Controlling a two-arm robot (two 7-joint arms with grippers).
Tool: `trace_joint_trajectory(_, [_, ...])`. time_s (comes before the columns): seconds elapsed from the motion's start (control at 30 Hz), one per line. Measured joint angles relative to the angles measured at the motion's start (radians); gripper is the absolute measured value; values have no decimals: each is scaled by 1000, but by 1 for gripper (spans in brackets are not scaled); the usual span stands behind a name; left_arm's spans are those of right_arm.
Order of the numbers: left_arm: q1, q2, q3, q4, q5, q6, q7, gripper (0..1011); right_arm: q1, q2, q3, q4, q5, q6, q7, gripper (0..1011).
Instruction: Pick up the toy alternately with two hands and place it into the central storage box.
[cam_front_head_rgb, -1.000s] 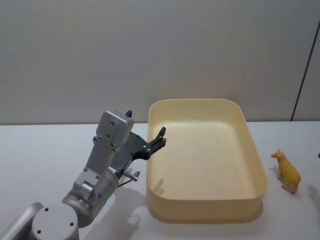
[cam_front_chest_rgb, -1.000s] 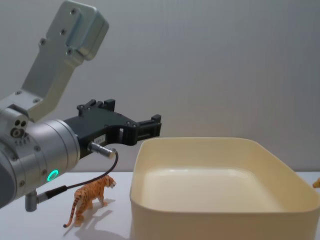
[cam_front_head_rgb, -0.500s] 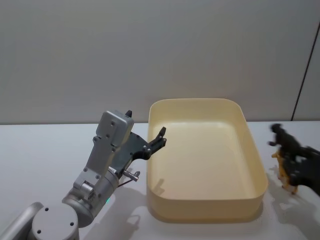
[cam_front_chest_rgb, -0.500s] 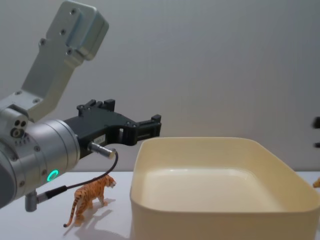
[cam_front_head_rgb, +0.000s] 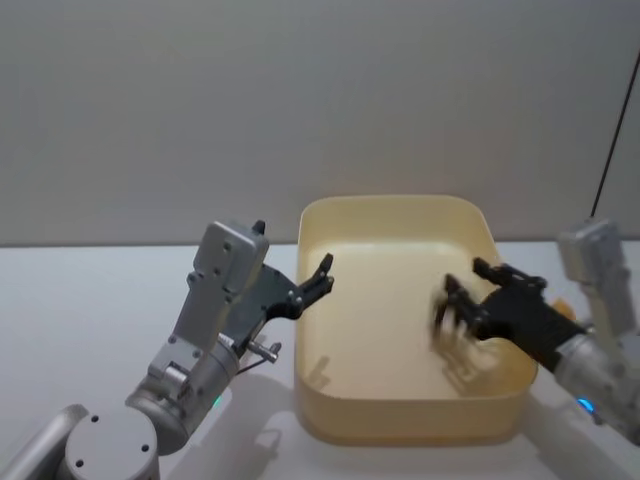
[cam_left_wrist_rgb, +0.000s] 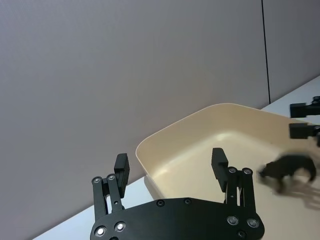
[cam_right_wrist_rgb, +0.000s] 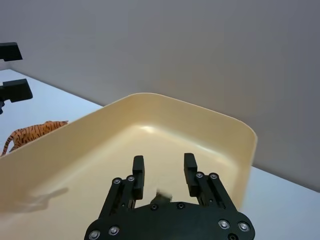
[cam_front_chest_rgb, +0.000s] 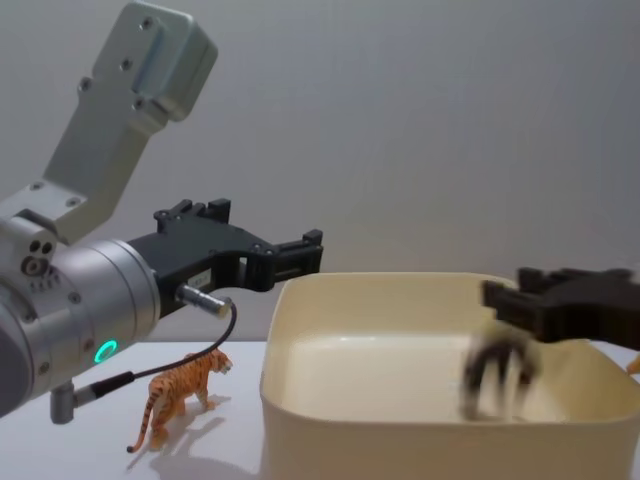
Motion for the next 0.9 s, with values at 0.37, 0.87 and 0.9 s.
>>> trace_joint_trajectory(0.37, [0,0,0,0,0,0,0,1001,78,-54,-35,80,-31,2,35,748])
trace_joint_trajectory(0.87, [0,0,0,0,0,0,0,1001,3,25,24,-9,36,6,-34,1001])
trace_joint_trajectory(0.9, [0,0,0,0,0,0,0,1001,-10,38,35,-23,48,7,-45,1001])
